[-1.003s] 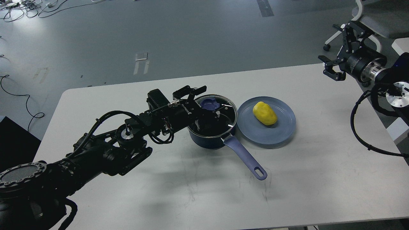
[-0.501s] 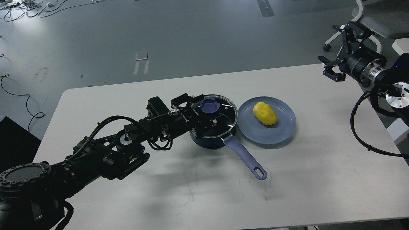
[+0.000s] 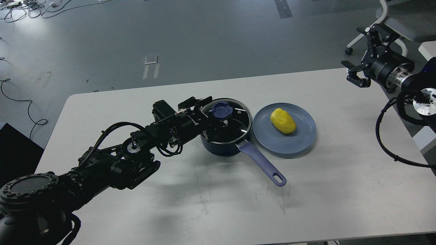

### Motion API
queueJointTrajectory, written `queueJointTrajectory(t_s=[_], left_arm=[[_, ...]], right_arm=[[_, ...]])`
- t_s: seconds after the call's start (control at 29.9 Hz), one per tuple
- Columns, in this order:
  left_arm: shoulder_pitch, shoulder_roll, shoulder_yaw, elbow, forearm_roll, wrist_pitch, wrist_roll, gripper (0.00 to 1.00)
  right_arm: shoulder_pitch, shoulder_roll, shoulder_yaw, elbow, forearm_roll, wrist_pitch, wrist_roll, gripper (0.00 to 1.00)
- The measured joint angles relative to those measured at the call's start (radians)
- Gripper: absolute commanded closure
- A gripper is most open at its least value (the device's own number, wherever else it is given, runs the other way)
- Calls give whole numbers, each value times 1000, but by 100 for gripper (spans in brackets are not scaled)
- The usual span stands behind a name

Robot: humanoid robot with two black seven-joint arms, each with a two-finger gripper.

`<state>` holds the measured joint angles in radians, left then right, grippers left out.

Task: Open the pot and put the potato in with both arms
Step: 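Lower the left gripper onto the glass lid knob and grasp it, then lift the glass lid off the pot and set it down beside the pot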

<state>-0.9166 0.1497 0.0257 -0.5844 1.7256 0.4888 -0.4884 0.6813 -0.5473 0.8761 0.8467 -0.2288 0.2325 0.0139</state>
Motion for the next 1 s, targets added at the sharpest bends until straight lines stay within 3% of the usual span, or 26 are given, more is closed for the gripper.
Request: queueJointTrajectory(t_s=[0.17,0.3,0.47,1.0], left_arm=[[7,-2,1,0,0,0,0,24],[10,-2,3,-4,0,0,0,50],[6,-2,21,-10,0,0,0,63],[-30,60,35,-52,-65,-1,0,65]], right_arm=[[-5,-2,-3,0,-1,0,0,0],[-7,-3,-5,0,-3,0,0,0],[-10,-9,-7,0,-3,0,0,0],[-23,-16,-8,1,-3,2,0,0]])
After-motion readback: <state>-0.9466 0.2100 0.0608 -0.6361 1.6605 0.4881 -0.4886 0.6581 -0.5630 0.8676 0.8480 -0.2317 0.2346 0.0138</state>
